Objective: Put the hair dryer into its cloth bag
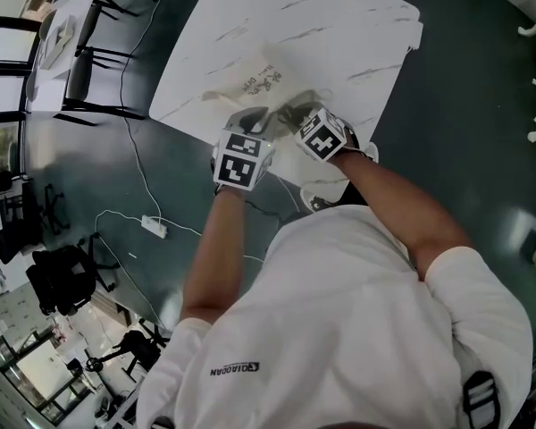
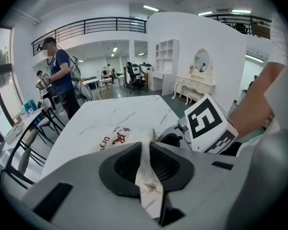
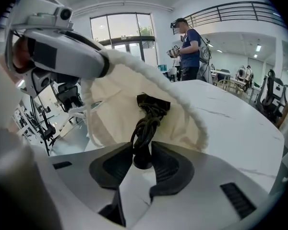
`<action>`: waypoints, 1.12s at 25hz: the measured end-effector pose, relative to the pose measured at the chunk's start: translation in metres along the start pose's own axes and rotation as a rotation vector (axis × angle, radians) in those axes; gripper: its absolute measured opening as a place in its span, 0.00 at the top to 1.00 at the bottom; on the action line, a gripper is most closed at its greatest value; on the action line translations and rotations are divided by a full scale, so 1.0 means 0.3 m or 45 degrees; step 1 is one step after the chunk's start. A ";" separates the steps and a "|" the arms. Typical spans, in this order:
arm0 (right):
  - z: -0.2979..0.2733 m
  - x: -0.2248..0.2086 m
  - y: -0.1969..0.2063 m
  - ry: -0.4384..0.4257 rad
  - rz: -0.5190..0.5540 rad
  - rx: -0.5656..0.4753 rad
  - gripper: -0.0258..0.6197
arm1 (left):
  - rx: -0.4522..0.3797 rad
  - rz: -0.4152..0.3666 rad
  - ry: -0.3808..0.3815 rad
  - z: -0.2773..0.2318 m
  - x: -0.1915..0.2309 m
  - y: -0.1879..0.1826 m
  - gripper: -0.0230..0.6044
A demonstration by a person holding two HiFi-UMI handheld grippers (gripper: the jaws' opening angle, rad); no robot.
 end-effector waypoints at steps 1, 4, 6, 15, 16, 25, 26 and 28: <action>-0.019 -0.005 0.001 0.002 0.017 0.020 0.75 | 0.013 0.013 -0.005 -0.005 0.004 0.007 0.85; -0.065 -0.026 0.010 0.008 0.053 0.066 0.75 | 0.039 0.056 -0.022 -0.019 0.010 0.026 0.85; -0.083 -0.035 0.017 0.009 0.065 0.084 0.75 | 0.059 0.055 -0.018 -0.026 0.003 0.037 0.84; -0.032 -0.059 0.018 -0.041 -0.004 0.036 0.66 | 0.097 0.017 -0.006 -0.059 -0.014 0.063 0.83; -0.006 -0.062 0.022 -0.042 -0.008 0.013 0.66 | 0.096 0.015 -0.003 -0.064 -0.013 0.065 0.83; 0.293 -0.084 0.098 0.003 -0.166 -0.169 0.67 | 0.151 -0.042 0.039 -0.132 -0.051 0.123 0.79; 0.324 -0.084 0.105 0.013 -0.192 -0.187 0.67 | 0.161 -0.048 0.044 -0.138 -0.056 0.130 0.79; 0.380 -0.078 0.123 0.030 -0.234 -0.212 0.67 | 0.189 -0.064 0.058 -0.156 -0.069 0.152 0.77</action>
Point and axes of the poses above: the fingertips, and each gripper's own axes: z backward along the fingers, x to its left, y out of its underside, the point moved 10 cm from there along z, backward along the fingers, and after that the axes turned 2 degrees about -z, right-handed, at the moved point
